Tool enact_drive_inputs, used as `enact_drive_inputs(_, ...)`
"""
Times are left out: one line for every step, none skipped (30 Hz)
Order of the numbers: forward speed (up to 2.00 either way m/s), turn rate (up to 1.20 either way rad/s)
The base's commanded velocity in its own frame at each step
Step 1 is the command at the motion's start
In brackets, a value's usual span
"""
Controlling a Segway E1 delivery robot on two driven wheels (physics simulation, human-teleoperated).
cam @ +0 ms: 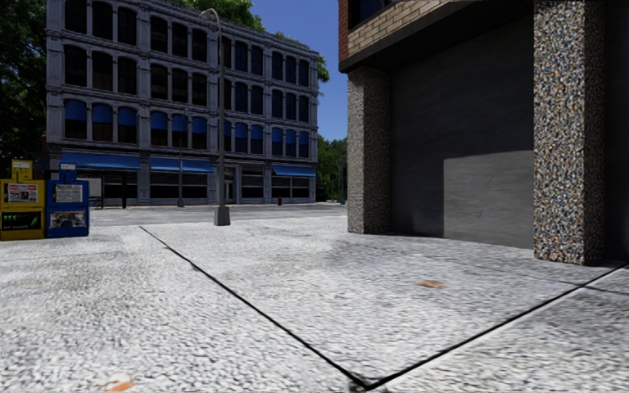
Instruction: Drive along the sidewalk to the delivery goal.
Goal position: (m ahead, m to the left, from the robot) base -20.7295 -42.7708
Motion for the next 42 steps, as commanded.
enact_drive_inputs(1.91,0.0)
enact_drive_inputs(1.91,0.0)
enact_drive_inputs(1.91,0.0)
enact_drive_inputs(1.91,0.0)
enact_drive_inputs(1.91,0.0)
enact_drive_inputs(1.91,0.0)
enact_drive_inputs(1.91,0.0)
enact_drive_inputs(1.91,0.0)
enact_drive_inputs(1.91,0.0)
enact_drive_inputs(1.91,0.0)
enact_drive_inputs(1.91,0.0)
enact_drive_inputs(1.91,0.0)
enact_drive_inputs(1.91,0.0)
enact_drive_inputs(1.91,0.0)
enact_drive_inputs(1.91,0.0)
enact_drive_inputs(1.91,0.0)
enact_drive_inputs(1.9,0.0)
enact_drive_inputs(1.9,0.0)
enact_drive_inputs(1.9,0.0)
enact_drive_inputs(1.9,0.0)
enact_drive_inputs(1.9,0.0)
enact_drive_inputs(1.9,0.0)
enact_drive_inputs(1.9,0.0)
enact_drive_inputs(1.9,0.0)
enact_drive_inputs(1.9,0.0)
enact_drive_inputs(1.9,0.0)
enact_drive_inputs(1.9,0.0)
enact_drive_inputs(1.86,0.0)
enact_drive_inputs(1.84,0.0)
enact_drive_inputs(1.84,0.0)
enact_drive_inputs(1.83,0.0)
enact_drive_inputs(1.83,0.0)
enact_drive_inputs(1.83,0.0)
enact_drive_inputs(1.83,0.0)
enact_drive_inputs(1.83,0.0)
enact_drive_inputs(1.83,0.0)
enact_drive_inputs(1.83,0.0)
enact_drive_inputs(1.83,0.0)
enact_drive_inputs(1.83,0.0)
enact_drive_inputs(1.83,0.0)
enact_drive_inputs(1.83,0.0)
enact_drive_inputs(1.83,0.0)
